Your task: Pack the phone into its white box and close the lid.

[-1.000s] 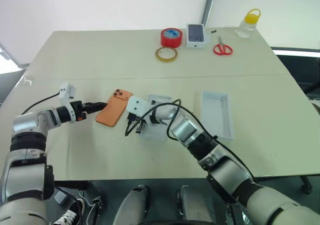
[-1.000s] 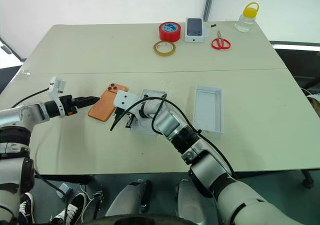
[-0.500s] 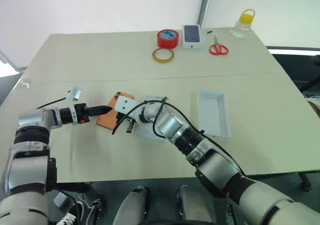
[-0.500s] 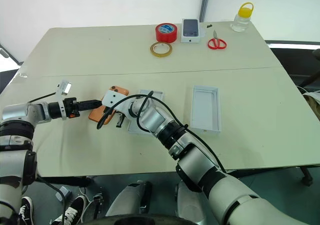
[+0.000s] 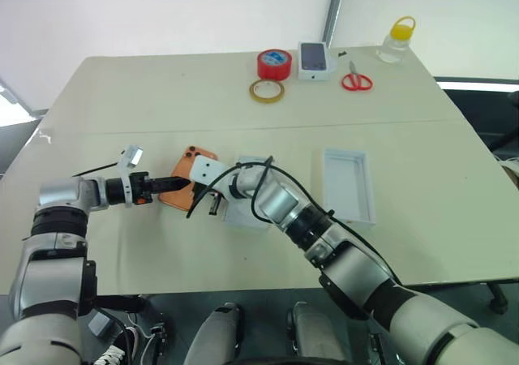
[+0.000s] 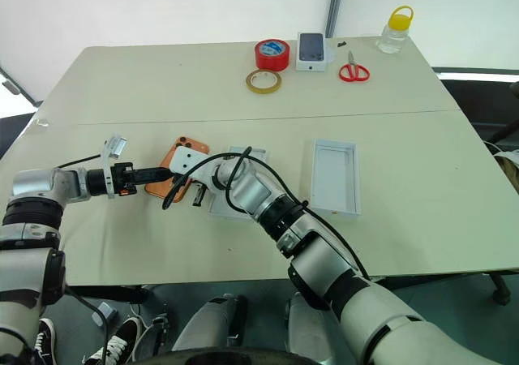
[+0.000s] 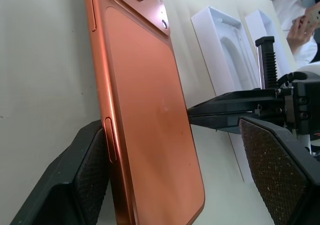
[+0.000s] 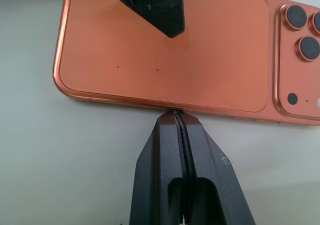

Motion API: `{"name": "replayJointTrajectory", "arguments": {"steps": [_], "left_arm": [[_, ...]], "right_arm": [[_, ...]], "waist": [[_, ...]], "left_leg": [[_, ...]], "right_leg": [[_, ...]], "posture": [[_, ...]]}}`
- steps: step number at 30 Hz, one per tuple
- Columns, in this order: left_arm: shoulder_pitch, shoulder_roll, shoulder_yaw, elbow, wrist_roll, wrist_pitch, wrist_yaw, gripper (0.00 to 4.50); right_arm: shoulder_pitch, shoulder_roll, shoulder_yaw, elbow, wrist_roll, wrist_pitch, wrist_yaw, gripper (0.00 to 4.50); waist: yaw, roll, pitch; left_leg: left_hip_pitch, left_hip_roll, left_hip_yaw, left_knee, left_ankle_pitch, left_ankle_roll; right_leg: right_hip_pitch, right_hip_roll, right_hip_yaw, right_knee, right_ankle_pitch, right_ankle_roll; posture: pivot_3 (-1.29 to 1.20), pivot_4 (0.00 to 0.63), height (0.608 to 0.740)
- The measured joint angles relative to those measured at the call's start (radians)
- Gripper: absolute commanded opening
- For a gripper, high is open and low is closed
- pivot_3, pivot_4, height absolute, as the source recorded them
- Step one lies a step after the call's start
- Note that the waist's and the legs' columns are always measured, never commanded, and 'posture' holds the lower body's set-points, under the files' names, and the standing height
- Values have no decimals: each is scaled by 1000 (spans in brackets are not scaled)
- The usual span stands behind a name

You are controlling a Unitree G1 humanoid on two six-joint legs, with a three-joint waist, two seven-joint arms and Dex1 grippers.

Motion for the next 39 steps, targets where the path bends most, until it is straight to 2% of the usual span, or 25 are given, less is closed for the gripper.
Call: {"name": "replayJointTrajectory", "arguments": {"steps": [2,3,5,12,15,17,29,30,32,38,39], "left_arm": [[-1,3,13,13,-2,3,-1,4014],[0,2,23,22,-2,4,0,3476],[0,-1,37,38,-2,4,13,2742],[18,-14,66,43,-23,28,16,2742],[28,-14,68,40,-25,38,9,1814],[40,-17,68,43,-25,45,10,874],[80,-19,90,26,-67,93,-2,874],[81,-19,93,24,-70,98,-1,437],[81,-23,110,12,-109,133,-22,11],[121,-30,191,-8,-151,135,25,11],[129,-39,218,-24,-166,150,51,1]], "right_arm": [[1,-2,0,0,-2,-1,1,19],[2,-3,0,0,-3,-2,2,0],[6,-5,0,-4,-3,-7,4,0],[28,-20,2,-37,-7,-11,17,0],[31,-21,2,-42,-8,-9,19,0],[31,-21,2,-43,-8,-9,20,0],[46,-25,3,-63,-15,-7,26,0],[47,-25,3,-64,-15,-7,26,0],[60,-30,0,-75,-13,-24,31,0],[125,-31,-118,-187,122,-80,85,0],[119,-30,-141,-214,149,-78,92,255]], "waist": [[-1,0,0],[-2,0,0],[-5,0,-1],[-5,0,-1],[-6,0,-1],[-7,0,-1],[-7,-1,-2],[-7,-1,-2],[-8,-1,-2],[-20,-1,-2],[-21,-1,-2]], "left_leg": [[0,0,0,0,0,0],[0,0,0,0,0,0],[0,0,0,0,0,0],[0,0,0,0,0,0],[0,0,0,0,0,0],[0,0,0,0,0,0],[0,1,0,0,0,1],[0,1,0,0,0,1],[0,1,0,0,-1,1],[0,2,-1,0,-2,3],[0,2,-1,0,-2,3]], "right_leg": [[0,0,0,0,0,0],[0,0,0,1,0,0],[0,0,0,1,0,0],[-1,0,0,1,0,0],[-1,0,0,2,0,0],[-1,0,0,2,0,0],[-2,0,1,3,0,0],[-2,0,1,3,0,0],[-1,0,1,3,0,0],[-3,0,1,5,0,0],[-3,0,1,5,0,0]], "posture": [[0,150,740],[0,150,740],[0,150,740],[0,150,740],[0,150,740],[0,150,740],[0,150,740],[0,150,740],[0,150,740],[0,150,740],[0,150,740]]}}
